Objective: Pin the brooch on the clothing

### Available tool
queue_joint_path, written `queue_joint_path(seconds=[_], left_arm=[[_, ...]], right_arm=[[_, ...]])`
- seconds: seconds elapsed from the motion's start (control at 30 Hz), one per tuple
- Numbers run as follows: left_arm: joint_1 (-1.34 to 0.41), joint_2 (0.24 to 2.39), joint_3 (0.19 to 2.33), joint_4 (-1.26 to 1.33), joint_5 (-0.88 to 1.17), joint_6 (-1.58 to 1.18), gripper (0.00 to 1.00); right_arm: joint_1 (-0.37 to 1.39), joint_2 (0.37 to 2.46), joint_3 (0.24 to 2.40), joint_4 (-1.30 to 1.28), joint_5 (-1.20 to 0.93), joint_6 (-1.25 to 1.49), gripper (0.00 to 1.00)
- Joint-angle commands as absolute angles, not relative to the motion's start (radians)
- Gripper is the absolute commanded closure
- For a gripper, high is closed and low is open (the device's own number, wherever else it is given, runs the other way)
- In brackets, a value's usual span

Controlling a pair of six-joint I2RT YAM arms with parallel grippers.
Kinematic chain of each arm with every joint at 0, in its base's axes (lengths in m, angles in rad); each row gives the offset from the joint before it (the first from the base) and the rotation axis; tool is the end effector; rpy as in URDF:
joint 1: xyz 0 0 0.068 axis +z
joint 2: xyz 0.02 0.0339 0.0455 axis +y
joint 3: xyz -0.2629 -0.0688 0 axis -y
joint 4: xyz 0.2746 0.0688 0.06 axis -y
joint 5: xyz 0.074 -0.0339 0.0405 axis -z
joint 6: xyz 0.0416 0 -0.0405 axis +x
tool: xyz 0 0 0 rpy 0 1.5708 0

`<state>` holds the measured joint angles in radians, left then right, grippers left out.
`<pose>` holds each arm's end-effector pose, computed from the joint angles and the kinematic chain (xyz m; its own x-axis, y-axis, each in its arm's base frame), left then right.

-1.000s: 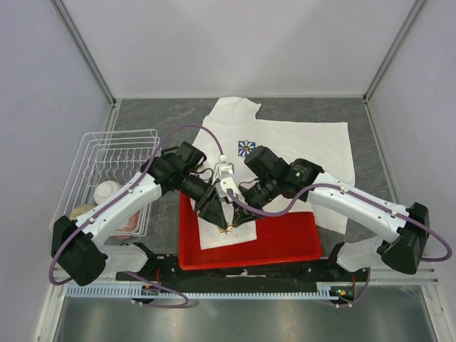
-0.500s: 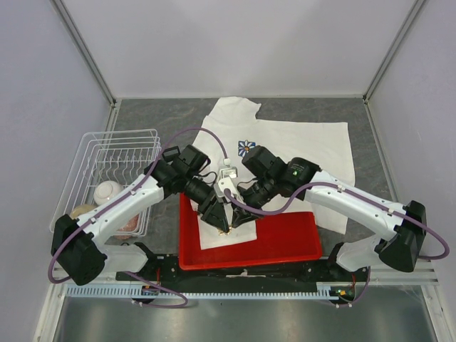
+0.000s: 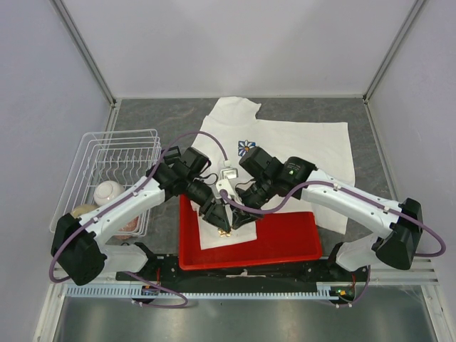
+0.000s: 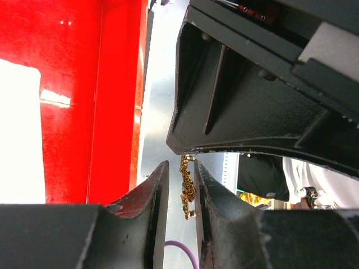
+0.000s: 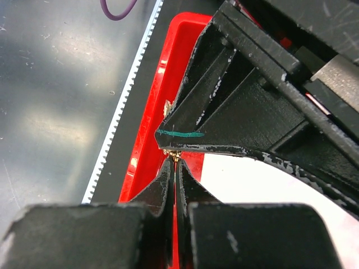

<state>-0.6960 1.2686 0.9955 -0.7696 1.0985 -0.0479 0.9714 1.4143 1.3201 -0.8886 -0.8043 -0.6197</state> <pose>0.1828 -0.2010 0.2679 -0.6926 0.5502 -0.4665 0.6036 0.0879 -0.7925 0.1530 0.2771 0.3215 0.0814 -0.5949 -0.7997 -0.9223 -0.3490 0.1658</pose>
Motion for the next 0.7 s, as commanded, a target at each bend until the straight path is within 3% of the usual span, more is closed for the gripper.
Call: queue_joint_path(seconds=[0.0, 0.13, 0.17, 0.2, 0.27, 0.3, 0.4, 0.5, 0.67], left_arm=[[-0.698, 1.250, 0.957, -0.690, 1.135, -0.121, 0.72], [-0.695, 1.220, 0.933, -0.651, 1.154, -0.156, 0.90], [-0.692, 1.212, 0.911, -0.640, 1.155, -0.169, 0.98], [-0.678, 1.201, 0.898, -0.631, 1.155, -0.196, 0.98], [-0.654, 1.168, 0.835, -0.595, 1.163, -0.236, 0.98], [-0.617, 1.155, 0.809, -0.583, 1.170, -0.286, 0.98], [-0.537, 1.109, 0.700, -0.510, 1.184, -0.404, 0.98], [-0.471, 1.042, 0.592, -0.411, 1.183, -0.539, 0.98], [-0.443, 0.942, 0.482, -0.328, 1.111, -0.667, 0.98]], right_arm=[[0.983, 1.420, 1.377, -0.871, -0.835, -0.646, 1.00], [0.983, 1.427, 1.385, -0.868, -0.825, -0.641, 0.97], [0.983, 1.431, 1.390, -0.865, -0.821, -0.634, 0.91], [0.983, 1.433, 1.397, -0.859, -0.805, -0.623, 0.80], [0.976, 1.433, 1.420, -0.856, -0.779, -0.606, 0.70], [0.973, 1.431, 1.427, -0.851, -0.773, -0.595, 0.57], [0.931, 1.424, 1.454, -0.815, -0.767, -0.520, 0.33], [0.847, 1.402, 1.460, -0.732, -0.761, -0.413, 0.27], [0.782, 1.374, 1.333, -0.559, -0.565, -0.328, 0.31]])
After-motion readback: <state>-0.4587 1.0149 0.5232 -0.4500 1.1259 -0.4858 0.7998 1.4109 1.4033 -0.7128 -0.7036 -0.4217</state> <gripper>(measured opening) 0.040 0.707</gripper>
